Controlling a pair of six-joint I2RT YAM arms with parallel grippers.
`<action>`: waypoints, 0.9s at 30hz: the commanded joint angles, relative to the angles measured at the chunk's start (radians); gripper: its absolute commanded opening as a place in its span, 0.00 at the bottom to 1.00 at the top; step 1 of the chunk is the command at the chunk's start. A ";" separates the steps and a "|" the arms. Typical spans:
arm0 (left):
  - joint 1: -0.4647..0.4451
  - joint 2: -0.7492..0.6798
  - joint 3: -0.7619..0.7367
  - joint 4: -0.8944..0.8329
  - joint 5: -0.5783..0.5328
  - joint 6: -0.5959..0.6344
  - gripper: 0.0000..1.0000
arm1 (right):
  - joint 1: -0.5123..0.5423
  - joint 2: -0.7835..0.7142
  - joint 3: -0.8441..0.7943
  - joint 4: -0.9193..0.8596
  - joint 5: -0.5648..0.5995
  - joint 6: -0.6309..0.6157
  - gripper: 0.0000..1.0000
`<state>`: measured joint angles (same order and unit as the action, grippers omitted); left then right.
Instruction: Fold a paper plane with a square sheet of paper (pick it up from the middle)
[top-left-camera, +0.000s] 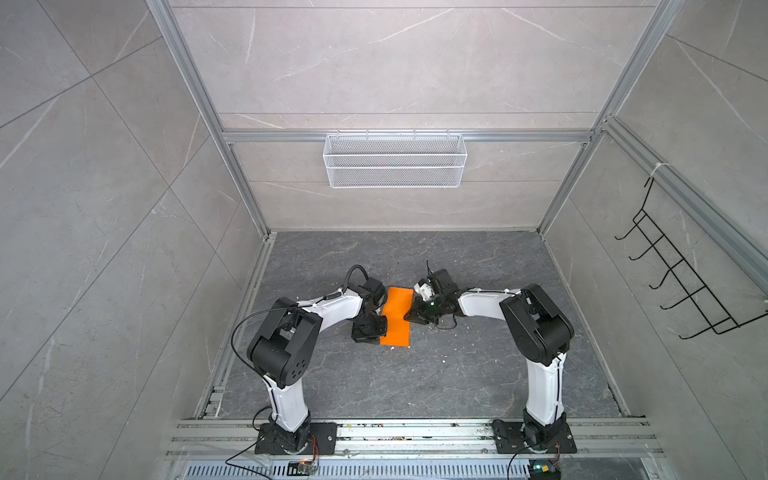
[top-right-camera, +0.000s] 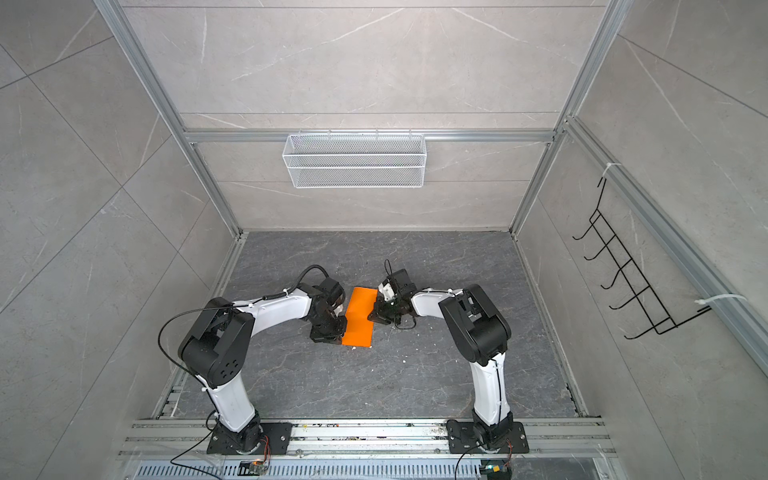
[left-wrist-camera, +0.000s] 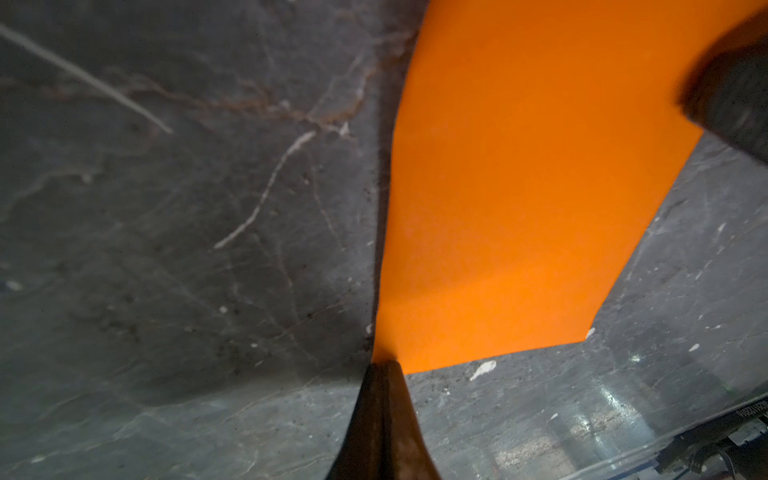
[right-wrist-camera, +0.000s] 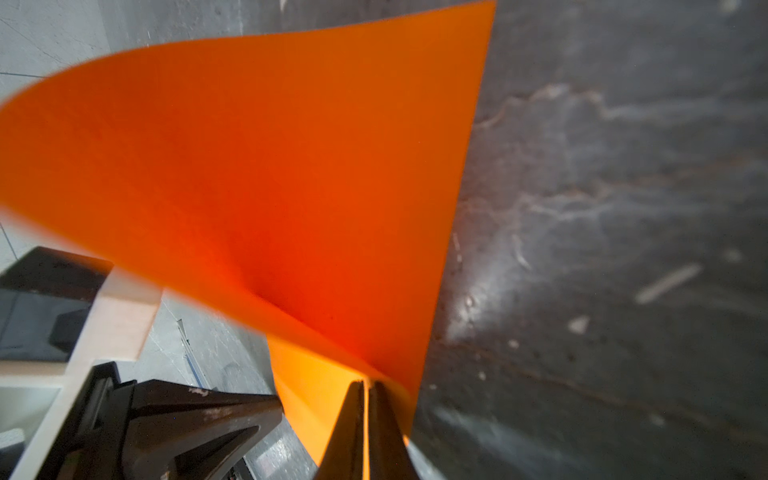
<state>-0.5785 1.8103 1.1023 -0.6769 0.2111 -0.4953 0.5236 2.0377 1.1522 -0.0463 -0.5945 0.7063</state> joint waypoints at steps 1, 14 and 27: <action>-0.002 -0.004 -0.043 -0.069 -0.086 0.001 0.00 | -0.001 0.081 -0.032 -0.142 0.159 0.000 0.11; 0.023 -0.054 0.185 0.044 -0.050 0.077 0.00 | 0.001 0.084 -0.034 -0.146 0.170 -0.001 0.11; 0.083 0.216 0.335 0.150 0.063 0.087 0.00 | 0.000 0.081 -0.030 -0.159 0.170 -0.008 0.10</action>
<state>-0.5095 2.0159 1.4155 -0.5411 0.2260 -0.4335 0.5243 2.0377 1.1542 -0.0532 -0.5907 0.7063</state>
